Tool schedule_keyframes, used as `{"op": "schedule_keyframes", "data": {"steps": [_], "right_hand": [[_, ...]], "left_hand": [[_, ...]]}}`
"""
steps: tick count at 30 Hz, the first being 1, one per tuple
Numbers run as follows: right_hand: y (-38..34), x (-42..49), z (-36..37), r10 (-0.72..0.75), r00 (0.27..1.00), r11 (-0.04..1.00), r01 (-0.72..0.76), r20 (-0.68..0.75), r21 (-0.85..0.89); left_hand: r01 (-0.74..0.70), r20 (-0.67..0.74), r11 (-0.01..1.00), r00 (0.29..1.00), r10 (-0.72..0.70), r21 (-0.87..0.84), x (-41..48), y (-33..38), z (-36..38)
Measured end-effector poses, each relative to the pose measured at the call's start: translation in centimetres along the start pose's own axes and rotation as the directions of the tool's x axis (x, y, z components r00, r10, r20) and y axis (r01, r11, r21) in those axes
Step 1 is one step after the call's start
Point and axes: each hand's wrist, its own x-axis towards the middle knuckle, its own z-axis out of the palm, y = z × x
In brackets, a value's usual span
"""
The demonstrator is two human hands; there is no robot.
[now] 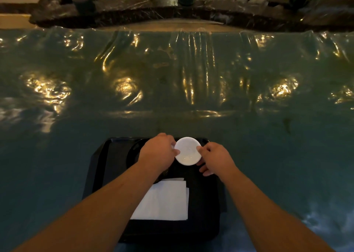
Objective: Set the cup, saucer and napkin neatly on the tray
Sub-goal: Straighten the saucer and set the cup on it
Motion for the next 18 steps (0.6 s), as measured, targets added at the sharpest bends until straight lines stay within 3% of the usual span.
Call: {"op": "schedule_keyframes", "data": {"steps": [7, 13, 18], "right_hand": [[-1.0, 1.4, -0.8, 0.016, 1.000, 1.000, -0.016, -0.017, -0.002], [-0.2, -0.2, 0.4, -0.012, 0.995, 0.998, 0.005, -0.097, -0.064], [1.3, -1.6, 1.9, 0.023, 1.000, 0.997, -0.022, -0.017, 0.079]], "left_hand": [[0.086, 0.031, 0.996, 0.996, -0.086, -0.016, -1.0, 0.5, 0.8], [0.059, 0.016, 0.998, 0.998, -0.059, 0.003, -1.2, 0.0, 0.7], [0.035, 0.022, 0.997, 0.999, -0.036, 0.073, -0.6, -0.1, -0.2]]}}
